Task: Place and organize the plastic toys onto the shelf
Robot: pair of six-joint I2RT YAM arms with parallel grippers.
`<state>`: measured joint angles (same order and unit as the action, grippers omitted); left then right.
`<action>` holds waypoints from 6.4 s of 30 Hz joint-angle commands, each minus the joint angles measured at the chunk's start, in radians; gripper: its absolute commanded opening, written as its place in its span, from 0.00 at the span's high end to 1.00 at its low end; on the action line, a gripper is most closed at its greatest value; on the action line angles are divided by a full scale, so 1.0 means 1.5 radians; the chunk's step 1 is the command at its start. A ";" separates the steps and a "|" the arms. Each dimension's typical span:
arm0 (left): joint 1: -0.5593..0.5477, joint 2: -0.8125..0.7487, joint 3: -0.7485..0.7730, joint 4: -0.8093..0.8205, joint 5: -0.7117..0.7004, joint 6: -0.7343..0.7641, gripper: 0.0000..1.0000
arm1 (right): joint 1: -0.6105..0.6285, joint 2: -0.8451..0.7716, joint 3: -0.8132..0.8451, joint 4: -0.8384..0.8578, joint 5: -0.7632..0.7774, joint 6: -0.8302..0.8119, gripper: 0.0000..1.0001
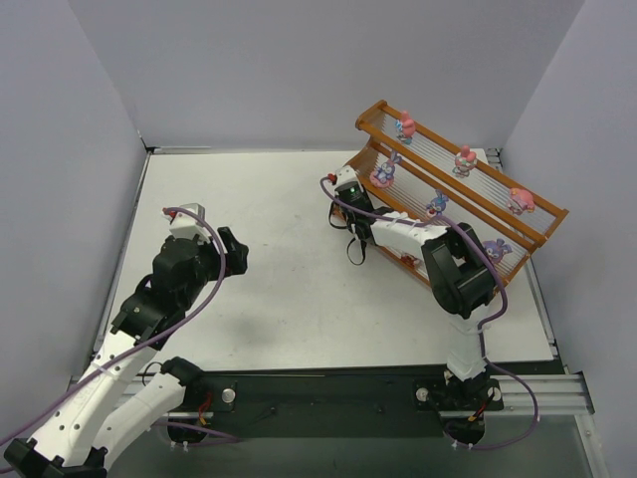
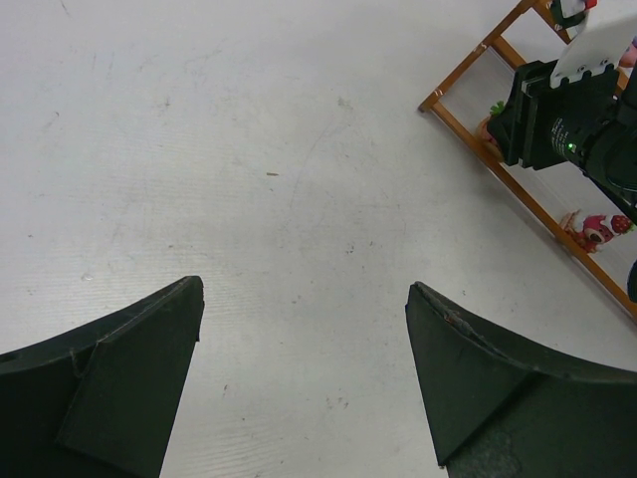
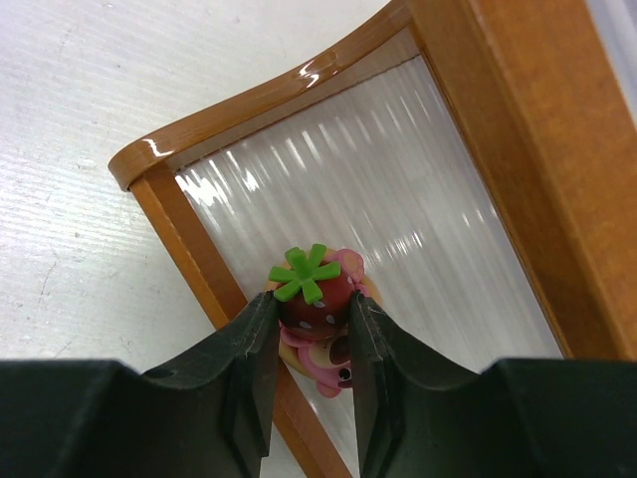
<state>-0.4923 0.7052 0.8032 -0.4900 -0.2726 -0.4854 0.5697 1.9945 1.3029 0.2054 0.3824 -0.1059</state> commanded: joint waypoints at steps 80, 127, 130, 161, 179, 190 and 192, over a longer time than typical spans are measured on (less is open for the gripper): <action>0.010 -0.023 -0.029 0.057 0.071 -0.019 0.07 | 0.048 -0.338 -0.378 -0.292 0.471 0.671 1.00; -0.023 -0.036 -0.032 0.049 0.017 0.013 0.07 | -0.006 -0.342 -0.415 -0.741 0.486 1.546 1.00; -0.023 -0.036 -0.031 0.050 0.014 0.015 0.07 | -0.009 -0.338 -0.410 -0.742 0.489 1.547 1.00; -0.020 -0.022 -0.025 0.052 0.009 0.021 0.07 | -0.023 -0.318 -0.441 -0.690 0.450 1.657 1.00; -0.018 -0.013 -0.022 0.058 0.006 0.028 0.07 | -0.024 -0.298 -0.448 -0.590 0.451 1.618 1.00; -0.017 -0.010 -0.023 0.061 0.005 0.030 0.07 | -0.008 -0.275 -0.416 -0.561 0.443 1.566 1.00; -0.017 -0.009 -0.025 0.062 0.006 0.030 0.07 | -0.002 -0.270 -0.409 -0.560 0.440 1.568 1.00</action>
<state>-0.5217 0.6952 0.7319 -0.4519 -0.2546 -0.4583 0.5499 1.5700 0.6540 -0.6147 1.0225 1.9713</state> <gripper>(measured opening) 0.930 0.024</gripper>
